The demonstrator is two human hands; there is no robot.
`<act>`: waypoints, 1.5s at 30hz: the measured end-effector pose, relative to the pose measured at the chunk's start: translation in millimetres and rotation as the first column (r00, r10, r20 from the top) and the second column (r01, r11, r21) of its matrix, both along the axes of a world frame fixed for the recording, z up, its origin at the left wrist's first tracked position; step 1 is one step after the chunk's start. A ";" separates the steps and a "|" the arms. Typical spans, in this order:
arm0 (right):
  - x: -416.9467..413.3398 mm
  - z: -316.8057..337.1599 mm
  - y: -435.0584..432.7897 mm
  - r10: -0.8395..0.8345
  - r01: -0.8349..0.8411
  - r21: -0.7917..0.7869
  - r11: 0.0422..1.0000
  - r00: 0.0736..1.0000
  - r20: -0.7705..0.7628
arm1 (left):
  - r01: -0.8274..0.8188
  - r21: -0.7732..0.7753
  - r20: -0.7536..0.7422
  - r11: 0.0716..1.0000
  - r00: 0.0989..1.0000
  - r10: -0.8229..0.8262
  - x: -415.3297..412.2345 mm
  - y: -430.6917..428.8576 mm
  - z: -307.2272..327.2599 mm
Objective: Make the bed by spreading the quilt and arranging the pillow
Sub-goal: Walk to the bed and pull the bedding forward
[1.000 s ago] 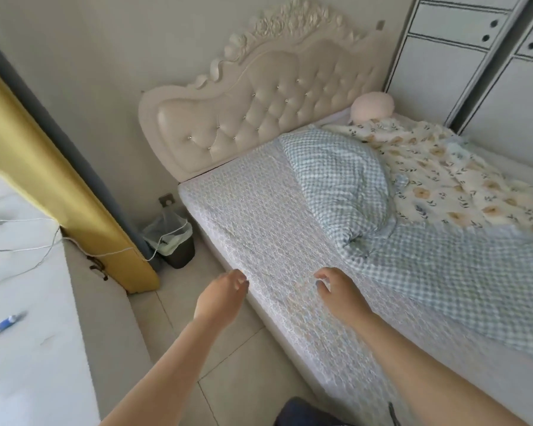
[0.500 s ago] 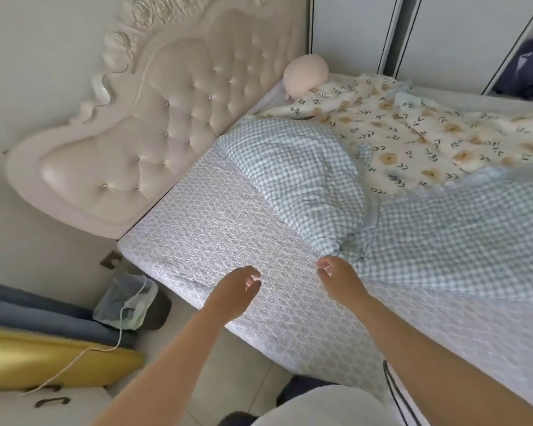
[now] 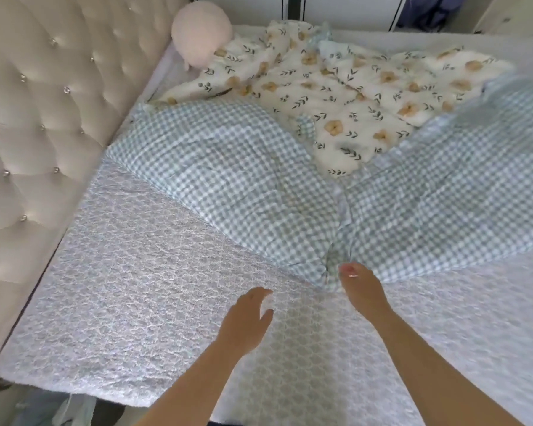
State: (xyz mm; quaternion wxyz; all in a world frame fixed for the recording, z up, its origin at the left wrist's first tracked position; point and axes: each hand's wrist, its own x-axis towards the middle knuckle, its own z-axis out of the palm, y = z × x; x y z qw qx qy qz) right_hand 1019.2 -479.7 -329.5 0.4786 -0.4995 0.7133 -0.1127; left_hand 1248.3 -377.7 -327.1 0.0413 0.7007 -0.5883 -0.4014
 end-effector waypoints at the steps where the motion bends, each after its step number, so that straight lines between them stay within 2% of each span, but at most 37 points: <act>1: 8.7 -15.5 -14.4 -0.047 0.047 0.006 0.999 0.999 0.011 | 0.033 0.003 -0.002 0.999 0.999 -0.033 7.9 -18.0 -17.0; 6: 53.2 -92.0 -78.7 -0.139 0.139 -0.018 0.990 0.990 0.034 | 0.114 -0.040 0.051 0.993 0.992 -0.112 45.4 -107.5 -91.1; 9: 69.5 -118.4 -106.9 -0.312 0.305 0.065 0.950 0.933 0.178 | 0.149 -0.021 -0.119 0.989 0.981 -0.150 55.1 -149.9 -114.9; 11: 72.5 -131.2 -117.9 -0.387 0.362 0.150 0.920 0.900 0.202 | 0.167 0.001 -0.228 0.986 0.960 -0.162 56.2 -169.7 -127.1; 12: 74.7 -136.0 -118.0 -0.352 0.320 0.182 0.930 0.919 0.178 | 0.173 0.007 -0.246 0.985 0.955 -0.166 56.9 -177.2 -133.9; 15: 87.8 -152.3 -103.2 -0.082 0.062 0.201 0.978 0.993 0.090 | 0.150 -0.037 -0.257 0.988 0.954 -0.154 56.7 -192.5 -147.6; 17: 104.7 -166.1 -90.2 0.083 -0.101 0.195 0.976 0.991 0.102 | 0.036 -0.086 -0.312 0.996 0.948 -0.061 57.1 -204.4 -156.8; 19: 121.9 -176.8 -74.1 0.291 -0.290 0.129 0.948 0.957 0.011 | -0.134 -0.087 -0.379 0.987 0.921 0.091 59.1 -216.9 -164.2; 20: 127.3 -181.5 -66.3 0.341 -0.336 0.091 0.938 0.939 -0.047 | -0.214 -0.062 -0.394 0.975 0.903 0.173 60.6 -222.0 -167.5; 22: 130.2 -191.9 -52.9 0.334 -0.331 0.058 0.942 0.939 -0.076 | -0.316 -0.007 -0.354 0.949 0.888 0.293 63.6 -230.0 -176.8; 26: 121.4 -204.0 -43.4 0.342 -0.337 0.084 0.938 0.938 -0.049 | -0.285 0.025 -0.163 0.958 0.945 0.285 75.7 -236.5 -188.9; 28: 120.1 -207.7 -42.9 0.347 -0.343 0.079 0.936 0.937 -0.045 | -0.365 0.082 -0.157 0.927 0.914 0.374 87.5 -237.4 -195.6; 30: 120.6 -211.1 -41.7 0.353 -0.348 0.076 0.934 0.934 -0.061 | -0.477 0.173 -0.184 0.862 0.844 0.504 99.2 -230.8 -197.4; 33: 120.6 -216.0 -40.6 0.431 -0.416 0.120 0.901 0.889 -0.156 | -0.550 0.292 -0.202 0.783 0.764 0.612 116.1 -200.9 -199.4; 36: 125.3 -206.4 -45.9 0.597 -0.549 0.242 0.800 0.772 -0.219 | -0.577 0.248 -0.216 0.778 0.750 0.625 128.3 -161.2 -194.4; 38: 129.4 -193.4 -53.8 0.689 -0.623 0.313 0.717 0.702 -0.179 | -0.597 0.235 -0.226 0.767 0.734 0.641 132.8 -135.1 -187.3; 39: 131.1 -187.1 -58.1 0.703 -0.642 0.317 0.698 0.700 -0.130 | -0.604 0.253 -0.227 0.756 0.723 0.653 134.7 -121.2 -185.6; 41: 137.5 -174.8 -66.8 0.642 -0.608 0.293 0.738 0.766 -0.026 | -0.632 0.340 -0.217 0.696 0.668 0.712 139.4 -87.1 -186.6; 43: 148.3 -165.1 -76.5 0.494 -0.477 0.227 0.849 0.869 -0.022 | -0.644 0.518 -0.207 0.563 0.544 0.813 142.3 -48.1 -196.1; 45: 165.5 -159.6 -84.8 0.339 -0.338 0.141 0.931 0.941 0.022 | -0.561 0.683 -0.202 0.467 0.469 0.860 140.6 -11.1 -199.9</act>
